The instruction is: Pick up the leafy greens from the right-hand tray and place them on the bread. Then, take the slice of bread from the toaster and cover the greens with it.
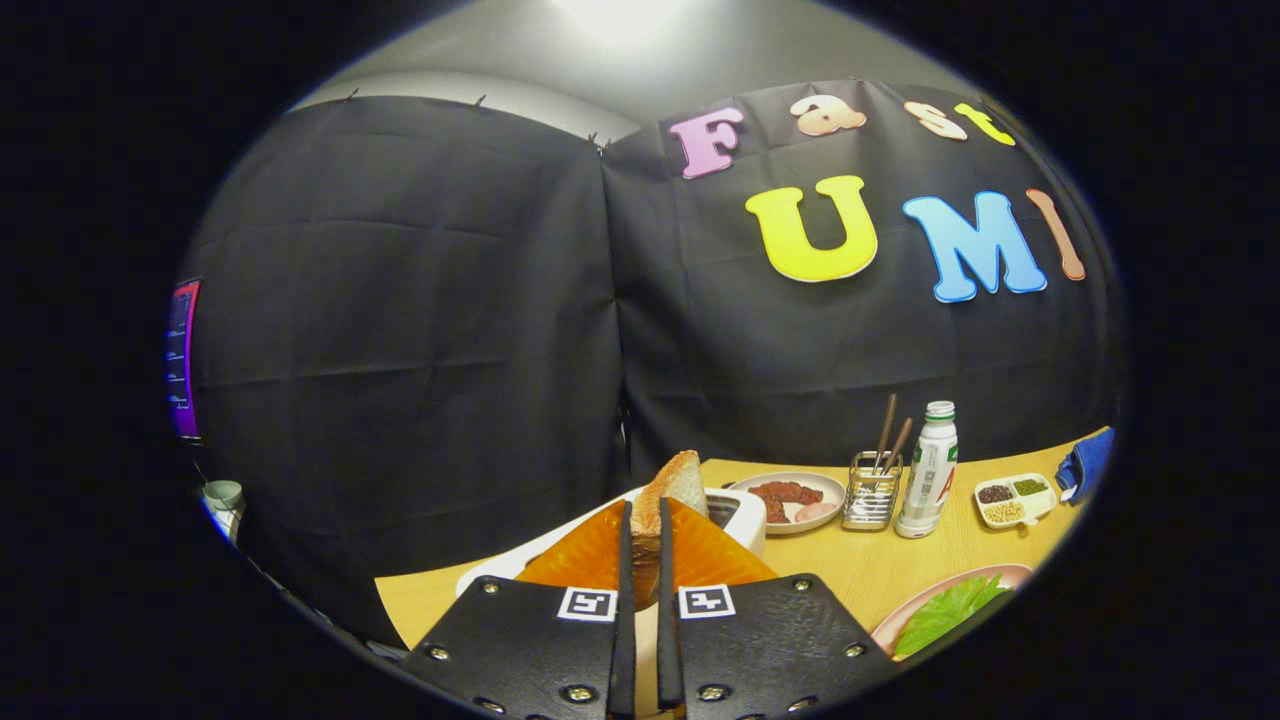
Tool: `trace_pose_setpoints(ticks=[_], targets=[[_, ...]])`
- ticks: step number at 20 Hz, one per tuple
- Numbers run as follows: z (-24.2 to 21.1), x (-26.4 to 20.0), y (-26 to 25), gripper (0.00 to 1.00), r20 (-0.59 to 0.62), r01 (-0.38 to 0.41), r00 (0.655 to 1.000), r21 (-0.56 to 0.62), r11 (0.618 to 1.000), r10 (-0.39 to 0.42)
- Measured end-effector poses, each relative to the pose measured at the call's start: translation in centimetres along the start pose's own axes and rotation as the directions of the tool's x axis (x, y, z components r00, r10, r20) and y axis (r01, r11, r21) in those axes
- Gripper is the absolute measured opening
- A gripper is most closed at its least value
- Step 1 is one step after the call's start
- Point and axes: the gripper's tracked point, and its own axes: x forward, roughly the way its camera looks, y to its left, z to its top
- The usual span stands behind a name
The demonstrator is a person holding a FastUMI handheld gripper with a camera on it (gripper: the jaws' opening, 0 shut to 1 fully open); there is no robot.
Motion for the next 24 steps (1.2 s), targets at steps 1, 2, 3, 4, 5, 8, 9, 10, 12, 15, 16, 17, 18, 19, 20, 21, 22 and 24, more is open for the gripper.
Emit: trace_pose_setpoints(ticks=[1, 2, 3, 4, 5, 8, 9, 10, 12, 15, 16, 17, 18, 19, 20, 21, 22, 24], targets=[[1.1, -0.5, -0.3, 0.08, 0.025, 0.001, 1.0, 0.001, 1.0, -0.001], [2.4, -0.9, -0.8, 0.08, 0.055, 0.006, 0.998, 0.006, 1.0, -0.006], [3.2, -1.5, -1.3, 0.08, 0.076, 0.007, 0.997, 0.015, 1.0, -0.008], [4.0, -2.1, -1.6, 0.08, 0.094, 0.001, 0.996, 0.033, 0.999, -0.004], [4.5, -2.6, -1.9, 0.08, 0.098, -0.005, 0.995, 0.052, 0.999, 0.0], [5.8, -5.0, -4.8, 0.08, 0.125, 0.055, 0.99, 0.027, 0.998, -0.058], [5.7, -5.5, -5.7, 0.08, 0.127, 0.074, 0.989, 0.019, 0.997, -0.076], [5.5, -6.1, -7.0, 0.08, 0.123, 0.097, 0.988, 0.011, 0.995, -0.098], [4.9, -7.8, -10.1, 0.08, 0.107, 0.155, 0.982, -0.007, 0.988, -0.154], [2.7, -10.1, -15.3, 0.08, 0.053, 0.256, 0.966, -0.028, 0.966, -0.254], [2.0, -10.9, -17.0, 0.08, 0.037, 0.289, 0.957, -0.032, 0.957, -0.287], [1.3, -11.8, -18.4, 0.08, 0.021, 0.32, 0.948, -0.031, 0.947, -0.319], [0.6, -12.5, -19.8, 0.08, 0.009, 0.345, 0.939, -0.029, 0.938, -0.344], [0.1, -13.2, -21.0, 0.08, 0.0, 0.372, 0.928, -0.034, 0.928, -0.372], [-0.5, -14.1, -22.1, 0.08, -0.006, 0.397, 0.917, -0.043, 0.917, -0.398], [-1.2, -14.8, -23.1, 0.08, -0.014, 0.423, 0.905, -0.06, 0.904, -0.424], [-1.8, -15.5, -24.1, 0.08, -0.021, 0.449, 0.892, -0.078, 0.89, -0.451], [-2.8, -16.5, -25.5, 0.08, -0.032, 0.482, 0.873, -0.096, 0.871, -0.486]])
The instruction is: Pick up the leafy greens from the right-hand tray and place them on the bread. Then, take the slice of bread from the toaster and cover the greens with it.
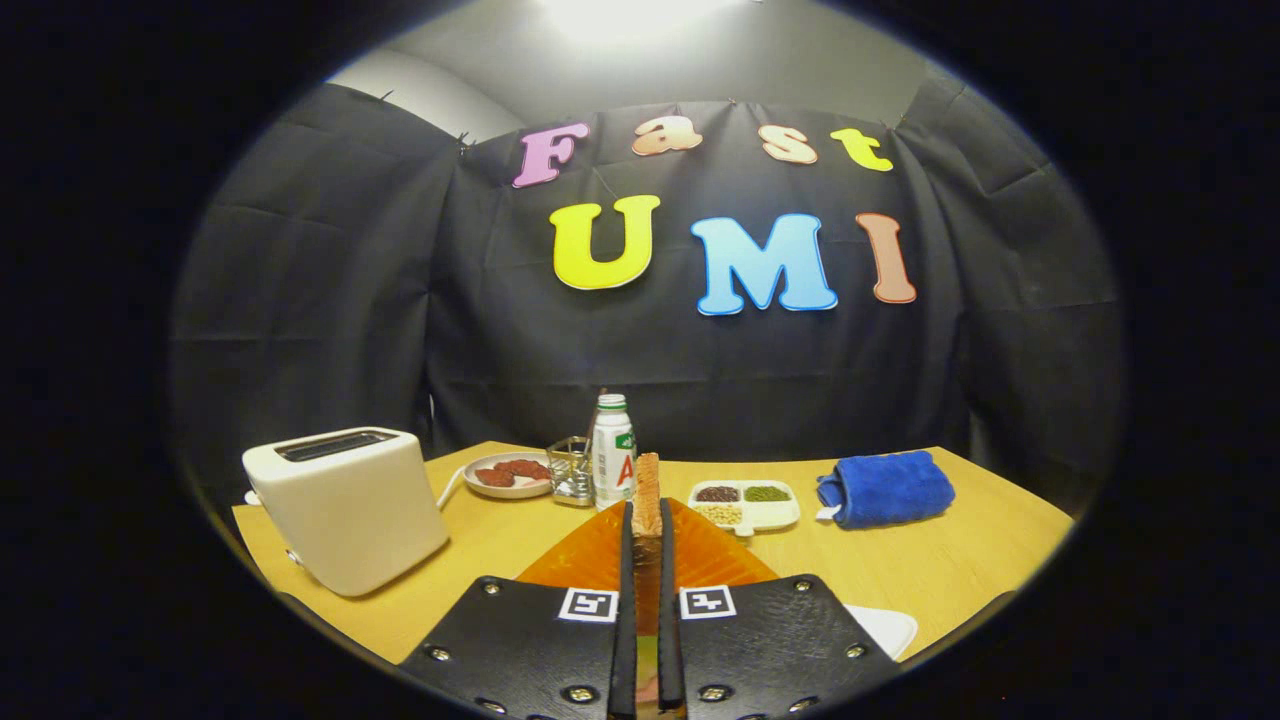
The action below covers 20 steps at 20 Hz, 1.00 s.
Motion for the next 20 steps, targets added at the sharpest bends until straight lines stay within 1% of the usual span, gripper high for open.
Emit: trace_pose_setpoints(ticks=[4, 6, 9, 12, 15, 20], targets=[[-2.6, -0.1, -1.1, 0.08, -0.04, 0.052, 0.998, -0.061, 0.997, -0.054], [-3.4, 0.0, -1.0, 0.08, -0.05, 0.06, 0.997, -0.092, 0.994, -0.065], [-4.8, 0.4, 0.4, 0.08, -0.08, 0.025, 0.996, -0.096, 0.995, -0.033], [-5.0, 0.7, 2.1, 0.08, -0.091, -0.01, 0.996, -0.106, 0.994, 0.0], [-6.3, 1.0, 4.0, 0.08, -0.134, -0.072, 0.989, -0.067, 0.995, 0.063], [-8.2, 1.3, 5.9, 0.08, -0.206, -0.129, 0.971, -0.025, 0.991, 0.121]])
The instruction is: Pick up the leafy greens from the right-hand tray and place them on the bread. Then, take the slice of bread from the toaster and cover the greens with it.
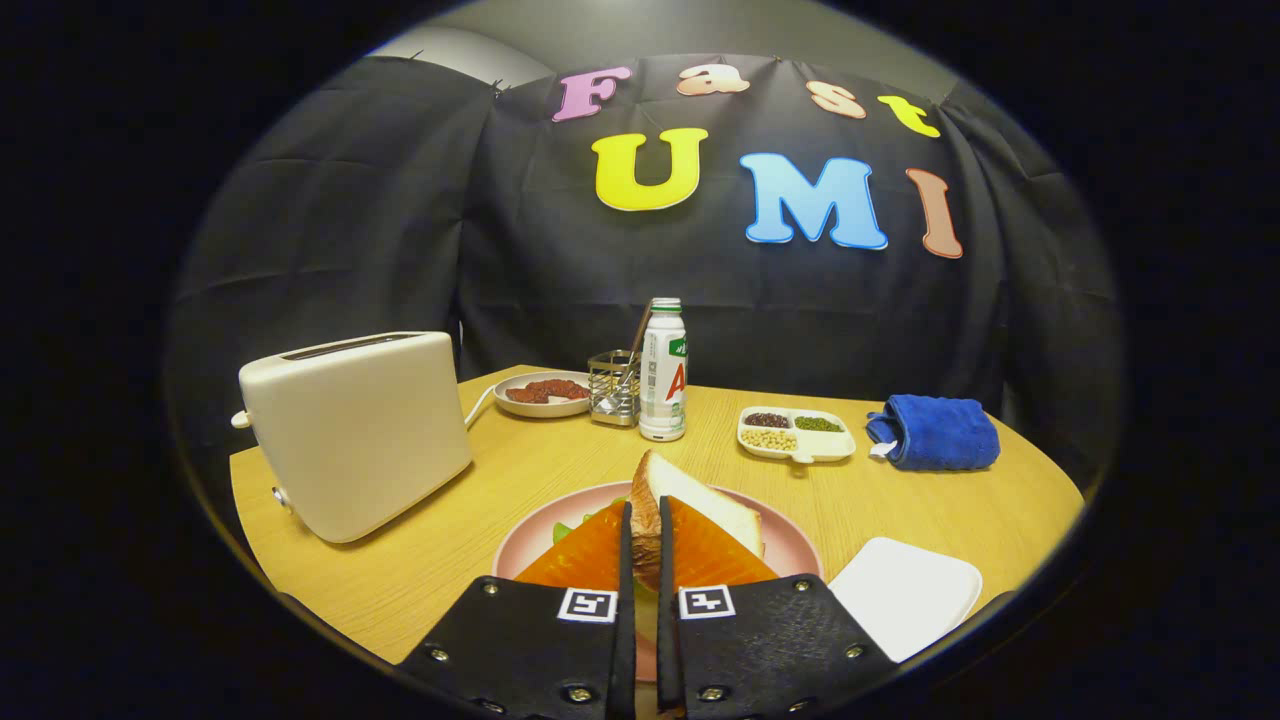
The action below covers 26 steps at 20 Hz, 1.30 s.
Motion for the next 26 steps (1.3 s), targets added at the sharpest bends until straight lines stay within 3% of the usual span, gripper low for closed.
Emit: trace_pose_setpoints(ticks=[15, 21, 22, 23, 24, 26], targets=[[-2.6, 0.7, 1.8, 0.08, -0.146, -0.078, 0.986, 0.034, 0.996, 0.082], [-2.4, 0.5, 1.8, 0.13, -0.144, -0.058, 0.988, -0.001, 0.998, 0.057], [-2.4, 0.5, 2.5, 0.13, -0.139, -0.091, 0.986, 0.016, 0.996, 0.093], [-2.8, 0.7, 3.7, 0.31, -0.157, -0.138, 0.977, 0.05, 0.989, 0.144], [-2.5, 0.7, 3.5, 0.49, -0.156, -0.133, 0.978, 0.061, 0.989, 0.141], [-2.5, 0.3, 3.5, 0.5, -0.149, -0.13, 0.979, 0.071, 0.989, 0.139]])
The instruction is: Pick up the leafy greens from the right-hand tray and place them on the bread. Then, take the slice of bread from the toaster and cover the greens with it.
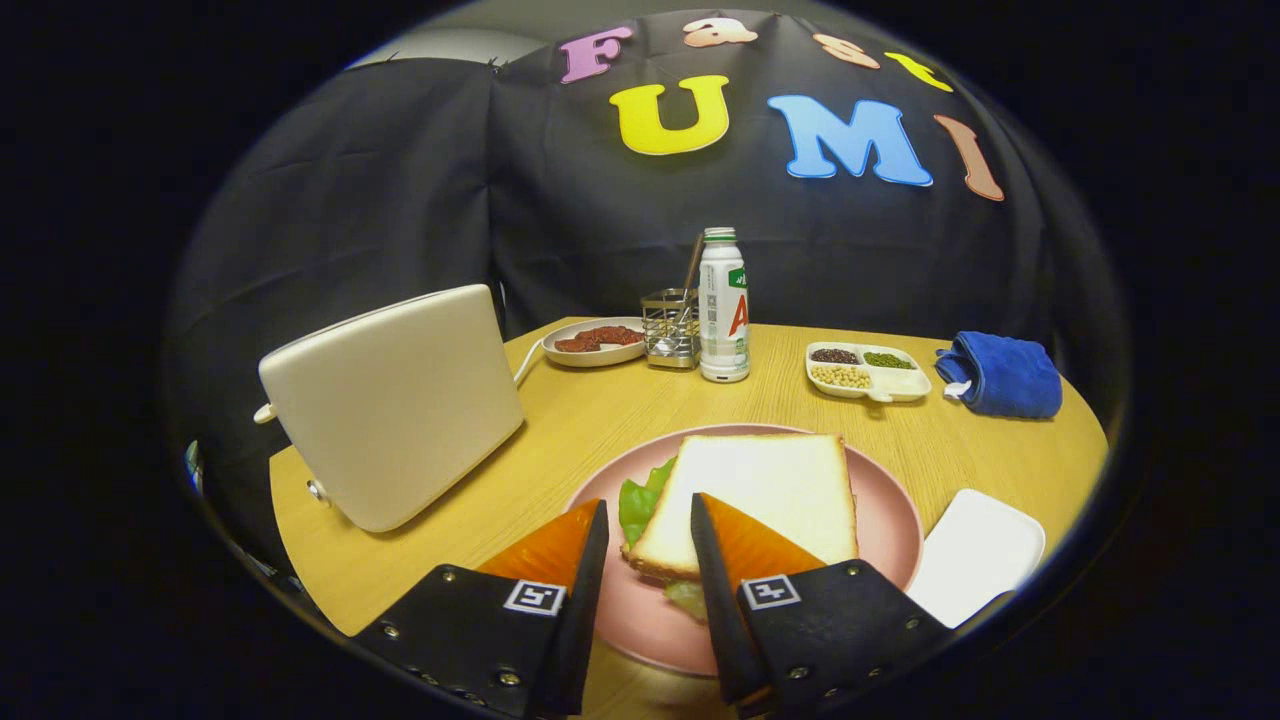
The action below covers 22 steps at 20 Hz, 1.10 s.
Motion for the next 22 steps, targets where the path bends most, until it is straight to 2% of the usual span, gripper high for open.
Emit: trace_pose_setpoints(ticks=[3, 4, 7, 8, 10, 13, 19, 22], targets=[[0.2, 0.1, 0.5, 0.51, 0.0, -0.023, 1.0, 0.013, 1.0, 0.023], [0.3, 0.0, 0.4, 0.63, 0.004, -0.021, 1.0, 0.012, 1.0, 0.021], [0.3, -0.1, 1.0, 0.63, 0.022, -0.033, 0.999, -0.005, 0.999, 0.033], [0.5, -0.2, 1.7, 0.74, 0.028, -0.06, 0.998, -0.004, 0.998, 0.06], [0.8, -0.3, 1.6, 0.98, 0.048, -0.056, 0.997, -0.017, 0.998, 0.057], [1.1, -0.4, 1.8, 0.98, 0.082, -0.057, 0.995, -0.029, 0.998, 0.059], [1.5, -1.1, 1.5, 0.98, 0.111, -0.116, 0.987, 0.005, 0.993, 0.115], [4.2, -3.3, -0.5, 0.98, 0.201, -0.102, 0.974, -0.032, 0.994, 0.107]])
